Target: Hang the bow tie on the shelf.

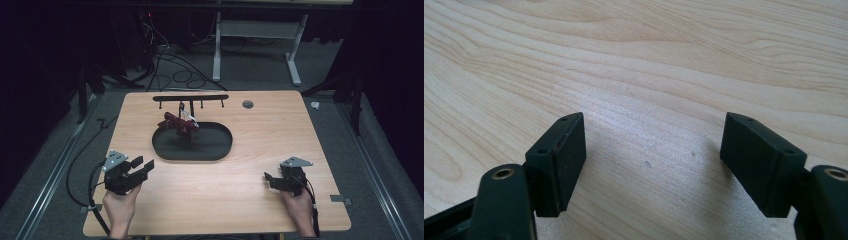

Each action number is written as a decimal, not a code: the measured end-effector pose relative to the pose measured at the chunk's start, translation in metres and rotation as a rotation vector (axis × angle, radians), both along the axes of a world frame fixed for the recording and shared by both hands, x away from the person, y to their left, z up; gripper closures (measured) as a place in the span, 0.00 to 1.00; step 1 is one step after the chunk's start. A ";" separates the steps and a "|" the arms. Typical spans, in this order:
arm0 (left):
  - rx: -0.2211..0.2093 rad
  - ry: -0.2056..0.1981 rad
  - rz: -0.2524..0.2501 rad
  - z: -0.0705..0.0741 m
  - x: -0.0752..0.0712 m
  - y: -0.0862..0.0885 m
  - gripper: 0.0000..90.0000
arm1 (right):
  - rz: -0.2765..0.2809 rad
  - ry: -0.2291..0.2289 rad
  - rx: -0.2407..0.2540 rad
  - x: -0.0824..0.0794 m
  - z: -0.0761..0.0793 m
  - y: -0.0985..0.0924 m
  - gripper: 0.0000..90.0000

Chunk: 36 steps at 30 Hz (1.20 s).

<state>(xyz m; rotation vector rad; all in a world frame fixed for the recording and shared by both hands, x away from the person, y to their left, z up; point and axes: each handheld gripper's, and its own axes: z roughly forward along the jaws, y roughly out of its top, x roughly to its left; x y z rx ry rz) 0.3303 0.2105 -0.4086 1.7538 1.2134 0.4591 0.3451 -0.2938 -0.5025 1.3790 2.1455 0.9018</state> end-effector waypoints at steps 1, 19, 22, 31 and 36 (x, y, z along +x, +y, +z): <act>0.001 0.000 0.001 -0.001 0.000 0.000 0.58 | 0.000 0.000 0.000 0.000 0.000 0.000 0.31; 0.000 0.051 0.003 -0.023 0.001 0.002 0.58 | 0.001 0.000 -0.001 0.000 0.000 0.000 0.31; -0.001 0.061 0.001 -0.027 0.001 0.001 0.58 | 0.001 0.000 -0.002 0.000 0.000 0.000 0.31; -0.001 0.083 0.002 -0.036 0.004 -0.001 0.58 | 0.000 0.001 -0.001 0.000 0.000 0.000 0.31; -0.006 0.088 0.003 -0.040 0.005 -0.002 0.58 | -0.002 0.001 0.000 0.000 0.000 0.000 0.31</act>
